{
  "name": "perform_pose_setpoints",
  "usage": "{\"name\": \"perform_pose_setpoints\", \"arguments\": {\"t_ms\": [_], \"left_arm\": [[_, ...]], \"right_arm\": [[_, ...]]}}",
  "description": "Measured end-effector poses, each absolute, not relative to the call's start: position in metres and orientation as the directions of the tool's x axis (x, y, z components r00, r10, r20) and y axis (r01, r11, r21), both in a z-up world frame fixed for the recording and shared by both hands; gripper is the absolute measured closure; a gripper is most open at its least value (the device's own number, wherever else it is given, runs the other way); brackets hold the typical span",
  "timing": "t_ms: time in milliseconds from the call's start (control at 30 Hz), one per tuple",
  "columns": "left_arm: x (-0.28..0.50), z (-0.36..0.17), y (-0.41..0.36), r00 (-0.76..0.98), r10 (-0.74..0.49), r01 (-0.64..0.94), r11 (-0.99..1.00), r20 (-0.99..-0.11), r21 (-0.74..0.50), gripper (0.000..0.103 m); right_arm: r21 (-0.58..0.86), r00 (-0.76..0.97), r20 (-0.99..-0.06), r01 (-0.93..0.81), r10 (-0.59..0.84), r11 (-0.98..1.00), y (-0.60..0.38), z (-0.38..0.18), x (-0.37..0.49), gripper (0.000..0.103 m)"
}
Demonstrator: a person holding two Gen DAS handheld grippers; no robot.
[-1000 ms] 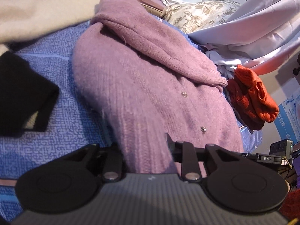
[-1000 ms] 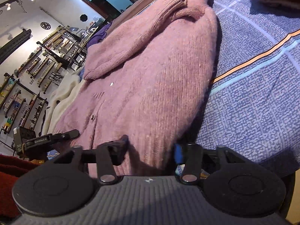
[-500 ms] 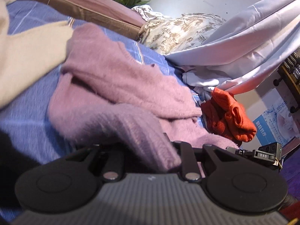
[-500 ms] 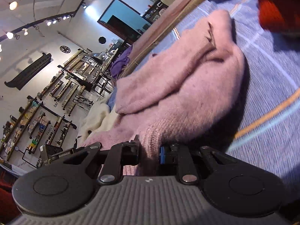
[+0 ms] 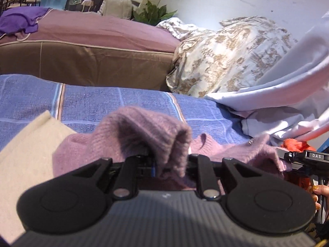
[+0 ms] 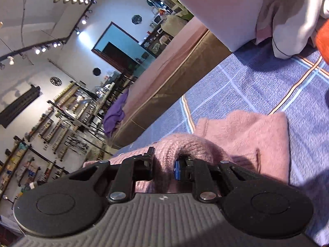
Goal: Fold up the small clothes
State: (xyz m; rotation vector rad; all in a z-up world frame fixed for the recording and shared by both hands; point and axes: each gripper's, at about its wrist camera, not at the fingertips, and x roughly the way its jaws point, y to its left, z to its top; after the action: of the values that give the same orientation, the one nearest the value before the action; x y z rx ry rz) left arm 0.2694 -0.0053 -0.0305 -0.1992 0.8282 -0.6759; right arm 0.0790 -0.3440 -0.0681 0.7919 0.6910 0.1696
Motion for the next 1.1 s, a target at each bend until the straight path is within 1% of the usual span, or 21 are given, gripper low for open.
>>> {"name": "perform_pose_setpoints", "arguments": {"t_ms": [67, 200, 300, 367, 433, 467, 500, 533, 567, 600, 633, 733, 800, 833, 867, 967, 1000, 1100], "left_arm": [[0.286, -0.045, -0.012, 0.468, -0.606, 0.422, 0.792, -0.643, -0.44, 0.084], [0.298, -0.071, -0.015, 0.452, -0.575, 0.412, 0.813, -0.682, -0.413, 0.082], [0.302, -0.083, -0.013, 0.434, -0.578, 0.401, 0.811, -0.691, -0.426, 0.078], [0.306, -0.084, -0.007, 0.414, -0.6, 0.382, 0.797, -0.684, -0.468, 0.076], [0.311, -0.079, -0.001, 0.393, -0.617, 0.37, 0.785, -0.682, -0.498, 0.071], [0.312, -0.075, 0.0, 0.386, -0.619, 0.381, 0.783, -0.685, -0.493, 0.069], [0.312, -0.07, 0.001, 0.39, -0.616, 0.397, 0.783, -0.685, -0.478, 0.058], [0.311, -0.064, 0.002, 0.401, -0.615, 0.415, 0.783, -0.679, -0.464, 0.03], [0.31, -0.053, 0.002, 0.439, -0.595, 0.43, 0.797, -0.673, -0.424, 0.013], [0.308, -0.044, 0.005, 0.484, -0.573, 0.437, 0.813, -0.661, -0.385, 0.0], [0.307, -0.035, 0.009, 0.526, -0.55, 0.438, 0.829, -0.649, -0.348, 0.0], [0.3, -0.013, 0.013, 0.587, -0.452, 0.429, 0.877, -0.671, -0.215, 0.0], [0.283, -0.006, 0.008, 0.595, -0.423, 0.482, 0.868, -0.684, -0.118, 0.0], [0.272, -0.006, 0.003, 0.604, -0.408, 0.506, 0.86, -0.684, -0.067, 0.0], [0.257, -0.007, -0.004, 0.621, -0.397, 0.53, 0.848, -0.676, -0.011, 0.0], [0.216, -0.021, -0.027, 0.622, -0.417, 0.608, 0.791, -0.663, 0.072, 0.0], [0.208, -0.029, -0.035, 0.624, -0.399, 0.611, 0.785, -0.672, 0.101, 0.0], [0.203, -0.055, -0.044, 0.65, -0.299, 0.579, 0.79, -0.699, 0.201, 0.0]], "right_arm": [[0.671, 0.755, -0.549, 0.142, 0.359, 0.728, -0.345, -0.077, 0.093, 0.071], [0.648, 0.733, -0.596, 0.197, 0.328, 0.736, -0.346, -0.1, 0.113, 0.071], [0.658, 0.707, -0.624, 0.247, 0.331, 0.711, -0.351, -0.117, 0.131, 0.071], [0.632, 0.694, -0.644, 0.246, 0.321, 0.735, -0.349, -0.12, 0.135, 0.07], [0.602, 0.712, -0.637, 0.219, 0.296, 0.768, -0.347, -0.11, 0.133, 0.064], [0.584, 0.729, -0.629, 0.214, 0.27, 0.783, -0.347, -0.103, 0.132, 0.058], [0.579, 0.75, -0.615, 0.22, 0.243, 0.785, -0.35, -0.095, 0.132, 0.033], [0.6, 0.776, -0.587, 0.226, 0.231, 0.767, -0.354, -0.089, 0.13, 0.0], [0.634, 0.801, -0.554, 0.228, 0.228, 0.739, -0.36, -0.083, 0.126, 0.0], [0.664, 0.823, -0.524, 0.232, 0.221, 0.711, -0.365, -0.078, 0.125, 0.0], [0.657, 0.827, -0.519, 0.224, 0.216, 0.72, -0.367, -0.071, 0.124, 0.0], [0.541, 0.808, -0.547, 0.144, 0.217, 0.828, -0.353, -0.048, 0.123, 0.001], [0.465, 0.786, -0.563, 0.048, 0.254, 0.884, -0.335, -0.04, 0.118, 0.003], [0.416, 0.772, -0.581, 0.009, 0.258, 0.909, -0.325, -0.039, 0.115, 0.008], [0.346, 0.763, -0.598, -0.029, 0.244, 0.938, -0.312, -0.037, 0.11, 0.011], [0.113, 0.748, -0.62, -0.216, 0.239, 0.97, -0.269, -0.04, 0.09, 0.026], [0.055, 0.742, -0.632, -0.243, 0.222, 0.968, -0.259, -0.044, 0.084, 0.028], [-0.076, 0.748, -0.658, -0.179, 0.086, 0.981, -0.254, -0.06, 0.079, 0.028]]}}
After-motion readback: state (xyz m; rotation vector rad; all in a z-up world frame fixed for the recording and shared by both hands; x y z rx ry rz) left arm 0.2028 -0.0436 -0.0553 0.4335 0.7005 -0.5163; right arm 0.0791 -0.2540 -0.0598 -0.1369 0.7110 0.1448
